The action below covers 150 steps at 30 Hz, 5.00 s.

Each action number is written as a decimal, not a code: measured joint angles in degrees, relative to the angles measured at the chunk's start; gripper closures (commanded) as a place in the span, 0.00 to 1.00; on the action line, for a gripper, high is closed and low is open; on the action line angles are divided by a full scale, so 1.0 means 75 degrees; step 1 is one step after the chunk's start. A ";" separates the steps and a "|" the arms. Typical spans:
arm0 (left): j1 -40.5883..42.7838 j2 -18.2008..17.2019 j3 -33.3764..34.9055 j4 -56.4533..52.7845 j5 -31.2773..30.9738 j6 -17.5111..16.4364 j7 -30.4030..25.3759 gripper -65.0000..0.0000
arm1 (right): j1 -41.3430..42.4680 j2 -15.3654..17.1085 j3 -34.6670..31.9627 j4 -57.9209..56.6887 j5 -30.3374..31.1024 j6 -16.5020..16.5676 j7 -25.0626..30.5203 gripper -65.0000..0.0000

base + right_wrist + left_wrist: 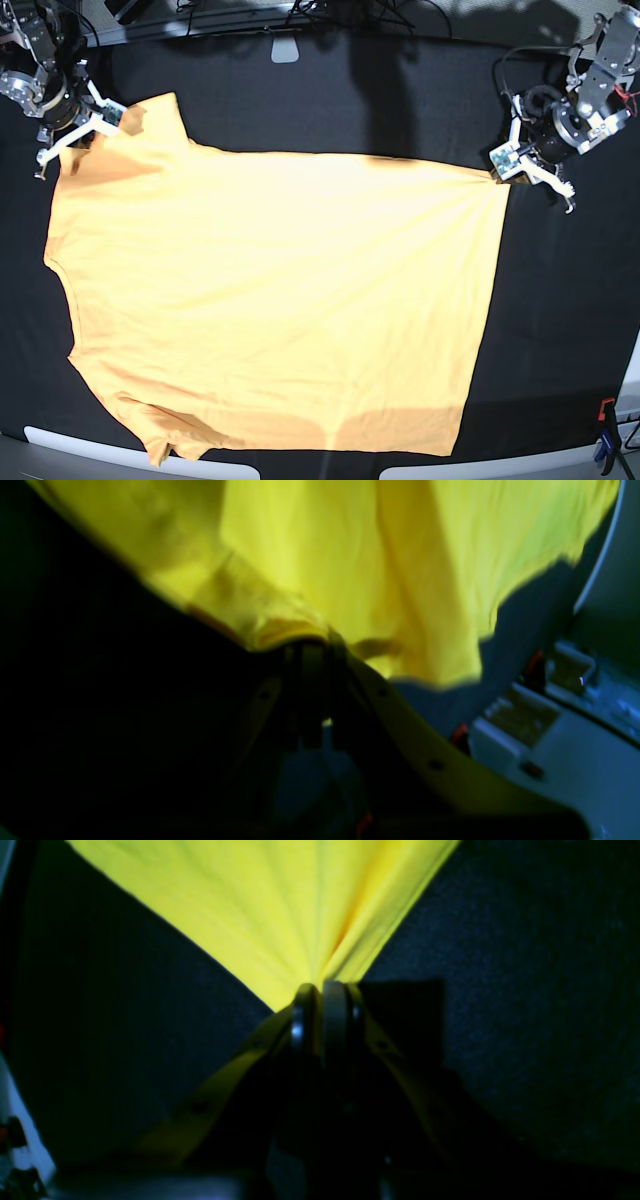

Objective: Layout the t-shirt on the table in an organized manner, then fold the t-shirt properly
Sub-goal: 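Lift the shirt with both grippers and pull it away from the table edge, then lower the held shirt edge onto the table with both grippers, then regrasp the shirt edge with both grippers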

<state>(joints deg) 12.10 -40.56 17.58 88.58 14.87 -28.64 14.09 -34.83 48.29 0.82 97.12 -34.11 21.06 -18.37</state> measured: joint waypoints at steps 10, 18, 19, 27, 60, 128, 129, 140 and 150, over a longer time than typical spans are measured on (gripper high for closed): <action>0.1652 -0.0854 -0.0006 0.1641 -0.0201 0.0146 0.1070 1.00 | -0.1454 0.0717 0.0006 0.0965 0.0335 -0.0163 -0.0761 1.00; 0.2643 -0.1169 -0.0032 0.2168 -0.0201 0.0498 0.1335 1.00 | -0.2588 0.0758 0.0338 0.1265 0.0350 -0.0388 -0.0892 1.00; 0.2734 -0.1247 -0.0032 0.2232 -0.0201 0.0490 0.1396 1.00 | -0.2739 0.0761 0.0469 0.1361 0.0373 -0.0388 -0.0933 1.00; 0.2932 -0.1492 -0.1224 0.2600 -0.0629 0.0612 0.1125 1.00 | -0.2943 0.0775 0.2457 0.2393 0.2171 -0.0391 -0.0886 1.00; 0.0469 0.0367 -0.2646 0.0093 -0.0979 0.0326 -0.0070 1.00 | 0.4214 0.0087 -0.0997 -0.0388 0.2981 0.0221 -0.0187 1.00; -0.2801 0.0309 -0.0752 -0.1250 -0.1451 0.0822 0.1116 0.65 | 0.7128 -0.0522 -0.3293 -0.3037 0.2961 -0.1845 -0.1443 0.69; -0.2801 0.0306 -0.0784 -0.1215 -0.1463 0.0825 0.1134 0.65 | 0.7155 -0.0446 -0.3290 -0.3037 0.3223 -0.1868 -0.1518 0.69; -0.1405 -0.0385 -0.0845 0.0583 -0.2419 0.0286 0.2305 0.65 | 0.6149 0.0673 -0.3290 -0.1623 0.4083 -0.1842 -0.1993 0.69; 0.0542 -0.0373 -0.0839 0.1664 -0.1096 0.0239 0.2157 0.65 | 0.4843 0.0842 -0.2932 -0.1224 0.4071 -0.1877 -0.2340 0.69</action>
<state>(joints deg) 16.16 -43.35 11.29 101.06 6.66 -26.85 30.26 1.50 54.61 -21.17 87.94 -3.57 6.98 -35.92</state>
